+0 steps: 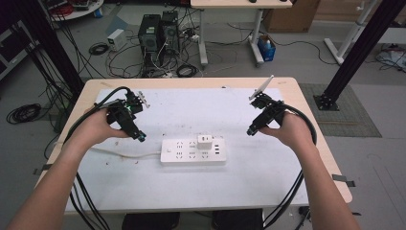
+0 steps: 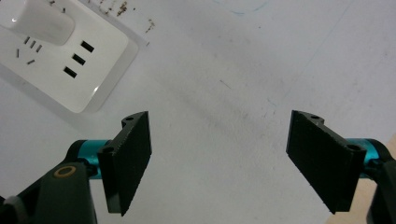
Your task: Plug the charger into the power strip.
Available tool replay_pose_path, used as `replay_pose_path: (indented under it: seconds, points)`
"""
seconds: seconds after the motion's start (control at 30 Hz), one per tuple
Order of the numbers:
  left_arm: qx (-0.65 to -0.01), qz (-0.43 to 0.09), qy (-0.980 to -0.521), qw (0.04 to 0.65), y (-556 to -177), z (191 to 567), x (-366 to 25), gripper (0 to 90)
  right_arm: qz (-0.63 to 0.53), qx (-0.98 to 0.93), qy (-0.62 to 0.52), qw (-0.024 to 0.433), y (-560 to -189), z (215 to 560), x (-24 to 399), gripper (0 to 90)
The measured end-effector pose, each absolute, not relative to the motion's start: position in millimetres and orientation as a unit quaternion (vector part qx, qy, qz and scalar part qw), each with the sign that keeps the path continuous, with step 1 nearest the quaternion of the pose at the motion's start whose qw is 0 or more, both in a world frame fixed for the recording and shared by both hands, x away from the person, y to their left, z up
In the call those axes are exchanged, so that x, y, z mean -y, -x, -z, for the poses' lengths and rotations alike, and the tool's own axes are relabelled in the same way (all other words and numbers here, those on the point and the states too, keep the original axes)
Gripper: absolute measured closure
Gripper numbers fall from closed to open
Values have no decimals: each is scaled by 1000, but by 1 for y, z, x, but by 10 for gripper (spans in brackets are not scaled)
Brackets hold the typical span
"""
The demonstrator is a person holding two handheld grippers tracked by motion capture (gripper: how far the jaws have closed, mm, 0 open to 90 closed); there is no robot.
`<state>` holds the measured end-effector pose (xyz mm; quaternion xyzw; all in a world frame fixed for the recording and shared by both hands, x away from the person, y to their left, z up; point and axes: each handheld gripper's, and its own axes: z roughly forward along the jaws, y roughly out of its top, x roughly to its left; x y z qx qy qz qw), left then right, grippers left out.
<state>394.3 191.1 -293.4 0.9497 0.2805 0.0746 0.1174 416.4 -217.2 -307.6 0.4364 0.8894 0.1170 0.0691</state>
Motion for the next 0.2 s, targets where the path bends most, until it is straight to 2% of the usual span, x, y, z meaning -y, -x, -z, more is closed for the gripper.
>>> replay_pose_path:
  seconds: [0.2]
  points:
    - [-279,-75,-950,118,-394,294,-192,189,-120,-889,-437,68,-414,311,217,218]
